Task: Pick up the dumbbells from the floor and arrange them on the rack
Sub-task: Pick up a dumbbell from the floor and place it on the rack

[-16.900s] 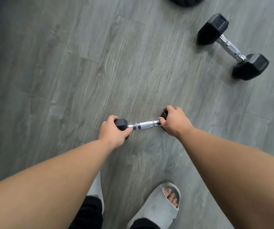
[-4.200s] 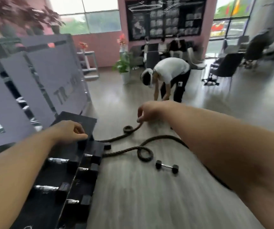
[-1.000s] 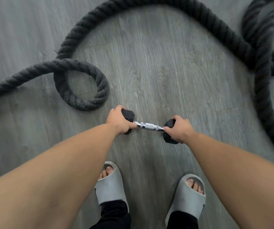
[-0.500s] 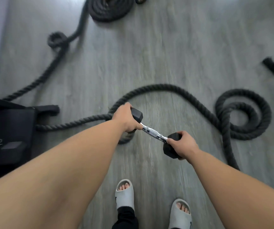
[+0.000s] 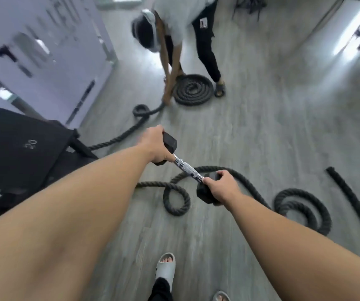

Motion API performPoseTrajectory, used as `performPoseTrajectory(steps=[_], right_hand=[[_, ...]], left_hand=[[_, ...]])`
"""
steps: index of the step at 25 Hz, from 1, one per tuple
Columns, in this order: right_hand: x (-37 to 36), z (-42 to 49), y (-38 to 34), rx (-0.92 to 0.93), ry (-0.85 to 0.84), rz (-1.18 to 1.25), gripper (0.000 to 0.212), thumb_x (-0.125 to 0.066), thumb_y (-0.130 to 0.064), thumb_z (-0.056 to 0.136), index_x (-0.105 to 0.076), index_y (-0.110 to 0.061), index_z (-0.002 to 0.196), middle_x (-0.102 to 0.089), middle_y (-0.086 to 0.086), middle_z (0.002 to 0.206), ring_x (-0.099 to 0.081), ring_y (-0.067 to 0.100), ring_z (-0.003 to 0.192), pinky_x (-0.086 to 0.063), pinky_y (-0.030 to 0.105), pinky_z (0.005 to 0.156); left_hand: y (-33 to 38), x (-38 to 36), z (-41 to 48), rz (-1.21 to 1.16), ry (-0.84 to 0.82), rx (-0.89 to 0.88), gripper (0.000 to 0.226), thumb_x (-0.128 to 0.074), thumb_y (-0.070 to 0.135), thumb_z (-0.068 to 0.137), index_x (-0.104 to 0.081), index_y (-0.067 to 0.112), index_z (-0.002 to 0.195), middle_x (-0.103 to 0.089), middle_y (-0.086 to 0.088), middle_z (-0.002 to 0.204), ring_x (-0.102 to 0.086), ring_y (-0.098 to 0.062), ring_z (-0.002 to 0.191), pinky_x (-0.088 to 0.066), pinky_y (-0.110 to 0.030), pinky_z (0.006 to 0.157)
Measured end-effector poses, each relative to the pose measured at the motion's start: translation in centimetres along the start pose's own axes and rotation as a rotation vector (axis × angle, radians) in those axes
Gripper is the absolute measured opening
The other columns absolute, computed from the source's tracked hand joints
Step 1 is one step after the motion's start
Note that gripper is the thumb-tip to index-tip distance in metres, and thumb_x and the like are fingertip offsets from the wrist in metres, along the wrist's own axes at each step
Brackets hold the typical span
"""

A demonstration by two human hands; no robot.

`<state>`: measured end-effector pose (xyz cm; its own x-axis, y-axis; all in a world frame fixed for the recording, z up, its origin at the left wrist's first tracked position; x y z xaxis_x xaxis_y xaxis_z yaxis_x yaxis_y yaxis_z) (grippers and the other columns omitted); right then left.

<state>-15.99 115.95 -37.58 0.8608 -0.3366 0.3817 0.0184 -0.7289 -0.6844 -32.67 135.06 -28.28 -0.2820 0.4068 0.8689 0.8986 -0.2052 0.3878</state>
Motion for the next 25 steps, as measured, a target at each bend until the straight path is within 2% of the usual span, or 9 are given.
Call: performPoseTrajectory(steps=[2, 5, 7, 9, 12, 15, 19, 21, 25], right_hand=[[-2.3, -3.7, -2.8, 0.043, -0.055, 0.029, 0.041, -0.075, -0.032, 0.081, -0.053, -0.018, 0.112, -0.058, 0.001, 0.096, -0.066, 0.030, 0.089, -0.064, 0.053, 0.064], [-7.2, -8.8, -5.4, 0.083, -0.151, 0.022, 0.055, -0.077, -0.034, 0.079, -0.055, -0.017, 0.126, -0.064, 0.007, 0.106, -0.067, 0.031, 0.092, -0.061, 0.043, 0.051], [-11.6, -12.7, -6.3, 0.115, -0.215, -0.003, 0.056, -0.077, -0.035, 0.077, -0.057, -0.016, 0.125, -0.065, 0.009, 0.110, -0.067, 0.031, 0.093, -0.058, 0.037, 0.048], [-16.6, -16.8, -6.7, 0.133, -0.297, -0.034, 0.057, -0.076, -0.037, 0.075, -0.056, -0.016, 0.124, -0.065, 0.010, 0.110, -0.067, 0.032, 0.092, -0.060, 0.039, 0.049], [-24.9, -23.0, -6.0, 0.129, -0.400, -0.073, 0.059, -0.076, -0.037, 0.075, -0.054, -0.017, 0.126, -0.064, 0.011, 0.113, -0.067, 0.032, 0.091, -0.063, 0.043, 0.052], [-34.0, -29.2, -4.2, 0.110, -0.486, -0.107, 0.051, -0.074, -0.033, 0.078, -0.053, -0.018, 0.122, -0.065, 0.010, 0.112, -0.068, 0.031, 0.088, -0.062, 0.042, 0.056], [-47.2, -38.4, -1.1, 0.106, -0.584, -0.168, 0.054, -0.074, -0.034, 0.073, -0.054, -0.021, 0.122, -0.066, 0.008, 0.108, -0.072, 0.029, 0.081, -0.063, 0.045, 0.054], [-52.4, -42.2, 0.0, 0.097, -0.615, -0.169, 0.055, -0.075, -0.035, 0.070, -0.055, -0.022, 0.119, -0.067, 0.008, 0.107, -0.073, 0.031, 0.084, -0.063, 0.049, 0.055], [-62.6, -49.4, 2.3, 0.080, -0.675, -0.206, 0.070, -0.076, -0.045, 0.058, -0.056, -0.024, 0.122, -0.066, 0.003, 0.105, -0.070, 0.029, 0.095, -0.064, 0.052, 0.070]], left_hand=[[-2.0, 5.2, -4.0, 0.072, 0.092, 0.016, 0.081, -0.093, 0.041, 0.045, -0.056, 0.020, 0.114, -0.065, -0.002, 0.103, -0.065, -0.026, 0.088, -0.060, -0.040, 0.076], [-6.5, 10.9, -9.9, 0.079, 0.162, 0.098, 0.090, -0.095, 0.043, 0.047, -0.053, 0.017, 0.121, -0.063, -0.006, 0.109, -0.064, -0.030, 0.093, -0.058, -0.041, 0.078], [-11.1, 14.0, -14.5, 0.066, 0.187, 0.161, 0.089, -0.096, 0.042, 0.050, -0.054, 0.019, 0.125, -0.063, -0.005, 0.111, -0.065, -0.028, 0.094, -0.056, -0.037, 0.074], [-16.5, 16.3, -19.0, 0.064, 0.227, 0.220, 0.089, -0.094, 0.042, 0.050, -0.055, 0.023, 0.128, -0.062, -0.002, 0.114, -0.064, -0.027, 0.099, -0.054, -0.036, 0.074], [-25.2, 18.5, -25.5, 0.115, 0.262, 0.302, 0.089, -0.093, 0.045, 0.051, -0.056, 0.024, 0.129, -0.053, -0.002, 0.122, -0.061, -0.028, 0.109, -0.055, -0.040, 0.083], [-35.0, 19.9, -32.4, 0.109, 0.262, 0.390, 0.095, -0.094, 0.046, 0.052, -0.053, 0.026, 0.136, -0.047, -0.003, 0.129, -0.058, -0.028, 0.113, -0.056, -0.044, 0.087], [-49.3, 21.6, -42.1, 0.104, 0.240, 0.527, 0.100, -0.094, 0.049, 0.055, -0.049, 0.026, 0.141, -0.042, -0.003, 0.133, -0.056, -0.029, 0.110, -0.054, -0.042, 0.079], [-54.7, 22.5, -45.9, 0.106, 0.241, 0.581, 0.101, -0.095, 0.049, 0.055, -0.049, 0.025, 0.141, -0.041, -0.006, 0.136, -0.057, -0.031, 0.109, -0.056, -0.045, 0.082], [-64.9, 24.6, -52.8, 0.110, 0.232, 0.677, 0.102, -0.096, 0.045, 0.054, -0.051, 0.024, 0.142, -0.045, -0.010, 0.134, -0.058, -0.035, 0.110, -0.056, -0.046, 0.087]])
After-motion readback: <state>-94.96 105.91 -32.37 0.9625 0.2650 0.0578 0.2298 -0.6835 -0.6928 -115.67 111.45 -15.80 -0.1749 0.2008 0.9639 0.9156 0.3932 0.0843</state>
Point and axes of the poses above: each hand's wrist, its own z-axis towards the middle knuckle, its own x-axis out of the back of the hand, y = z × x, the point moved 5 cm from there along z, towards the middle knuckle
